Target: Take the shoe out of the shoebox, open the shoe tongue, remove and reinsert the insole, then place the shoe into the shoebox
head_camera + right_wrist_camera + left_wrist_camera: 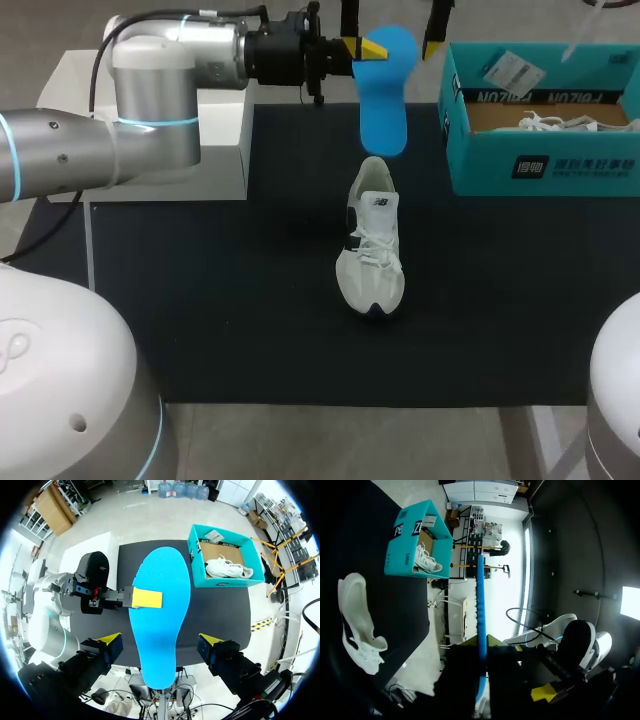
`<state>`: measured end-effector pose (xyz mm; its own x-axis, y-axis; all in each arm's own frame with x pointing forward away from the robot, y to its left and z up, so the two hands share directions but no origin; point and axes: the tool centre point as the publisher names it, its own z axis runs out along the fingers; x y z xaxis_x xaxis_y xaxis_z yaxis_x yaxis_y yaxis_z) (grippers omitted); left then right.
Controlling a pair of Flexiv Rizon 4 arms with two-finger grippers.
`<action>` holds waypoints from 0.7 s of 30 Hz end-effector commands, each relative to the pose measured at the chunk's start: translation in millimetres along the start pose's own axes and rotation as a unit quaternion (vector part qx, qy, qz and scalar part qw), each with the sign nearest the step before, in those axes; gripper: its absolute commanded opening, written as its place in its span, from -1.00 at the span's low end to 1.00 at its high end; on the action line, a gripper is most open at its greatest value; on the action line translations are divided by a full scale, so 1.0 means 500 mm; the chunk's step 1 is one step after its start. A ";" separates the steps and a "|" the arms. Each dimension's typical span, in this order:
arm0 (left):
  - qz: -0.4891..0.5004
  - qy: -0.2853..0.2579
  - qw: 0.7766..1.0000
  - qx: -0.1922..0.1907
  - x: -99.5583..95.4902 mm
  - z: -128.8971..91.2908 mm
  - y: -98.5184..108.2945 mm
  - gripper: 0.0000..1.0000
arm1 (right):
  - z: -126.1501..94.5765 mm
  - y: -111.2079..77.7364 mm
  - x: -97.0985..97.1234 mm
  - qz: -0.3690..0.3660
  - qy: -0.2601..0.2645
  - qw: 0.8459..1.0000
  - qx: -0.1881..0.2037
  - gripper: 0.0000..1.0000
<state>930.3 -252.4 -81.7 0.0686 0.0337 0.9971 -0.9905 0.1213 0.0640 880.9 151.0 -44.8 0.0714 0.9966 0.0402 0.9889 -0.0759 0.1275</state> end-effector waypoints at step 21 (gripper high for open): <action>0.003 -0.010 1.000 0.002 -0.003 0.002 -0.003 -1.00 | 0.002 -0.002 -0.004 0.000 0.002 1.000 -0.001 1.00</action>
<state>931.8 -253.5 -83.4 0.0605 0.0174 0.9980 -0.9914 0.1175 0.0580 880.3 150.0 -45.3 0.0711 0.9966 0.0425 0.9887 -0.0761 0.1290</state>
